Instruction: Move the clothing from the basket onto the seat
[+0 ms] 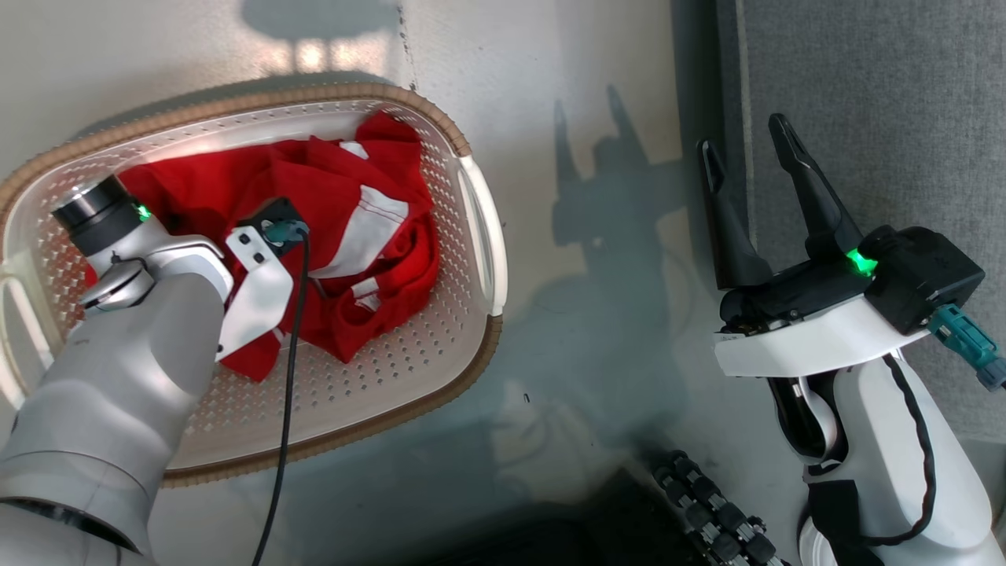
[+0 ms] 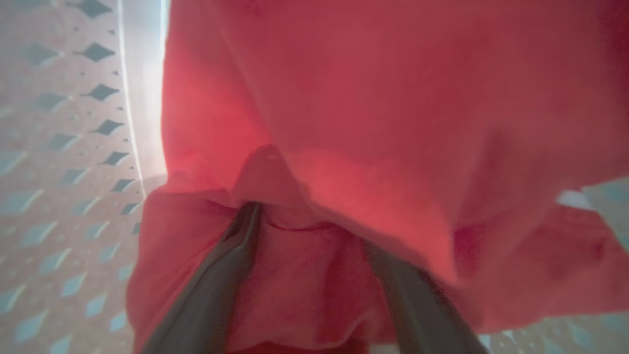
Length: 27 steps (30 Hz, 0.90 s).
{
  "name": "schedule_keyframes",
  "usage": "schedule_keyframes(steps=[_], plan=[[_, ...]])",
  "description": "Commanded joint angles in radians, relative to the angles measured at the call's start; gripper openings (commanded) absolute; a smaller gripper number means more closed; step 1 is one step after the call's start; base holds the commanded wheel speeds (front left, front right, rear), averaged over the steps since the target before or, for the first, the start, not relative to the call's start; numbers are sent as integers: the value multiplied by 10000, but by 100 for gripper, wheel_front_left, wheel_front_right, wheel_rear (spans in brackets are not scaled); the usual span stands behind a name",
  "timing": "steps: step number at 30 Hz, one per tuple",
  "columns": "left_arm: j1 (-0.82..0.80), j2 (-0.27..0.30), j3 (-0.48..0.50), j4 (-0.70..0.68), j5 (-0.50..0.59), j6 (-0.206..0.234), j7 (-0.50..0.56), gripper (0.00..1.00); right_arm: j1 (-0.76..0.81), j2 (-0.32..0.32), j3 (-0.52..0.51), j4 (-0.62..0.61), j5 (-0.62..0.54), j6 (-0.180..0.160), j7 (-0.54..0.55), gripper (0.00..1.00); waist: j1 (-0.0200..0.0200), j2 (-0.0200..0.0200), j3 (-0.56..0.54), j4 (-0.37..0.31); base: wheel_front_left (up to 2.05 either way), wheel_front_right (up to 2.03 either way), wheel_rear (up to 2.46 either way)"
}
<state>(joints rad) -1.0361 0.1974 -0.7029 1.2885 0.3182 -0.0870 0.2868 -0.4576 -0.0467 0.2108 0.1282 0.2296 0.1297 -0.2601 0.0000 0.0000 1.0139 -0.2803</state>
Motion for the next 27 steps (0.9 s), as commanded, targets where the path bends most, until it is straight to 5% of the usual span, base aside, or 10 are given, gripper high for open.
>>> schedule_keyframes(steps=[1,9,10,11,27], plan=[[-115,179,-50,57,48,-15,135,100,-88,-47,40,-60,5,19,-48,100,0,0,88,-95,0,0,0],[-132,440,-29,88,-255,-76,790,100,34,-48,84,-37,68,19,-50,100,0,0,140,-229,0,0,0],[-128,448,-11,95,-288,-103,860,27,29,-48,89,-20,79,19,-50,100,0,0,136,-241,0,0,0],[-131,452,-3,95,-339,-145,916,0,13,-48,94,-5,88,19,-48,100,0,0,126,-250,0,0,0],[410,90,29,35,-1095,-120,164,0,-170,-51,-211,473,-306,19,-50,100,0,0,-1286,-150,0,0,0]])
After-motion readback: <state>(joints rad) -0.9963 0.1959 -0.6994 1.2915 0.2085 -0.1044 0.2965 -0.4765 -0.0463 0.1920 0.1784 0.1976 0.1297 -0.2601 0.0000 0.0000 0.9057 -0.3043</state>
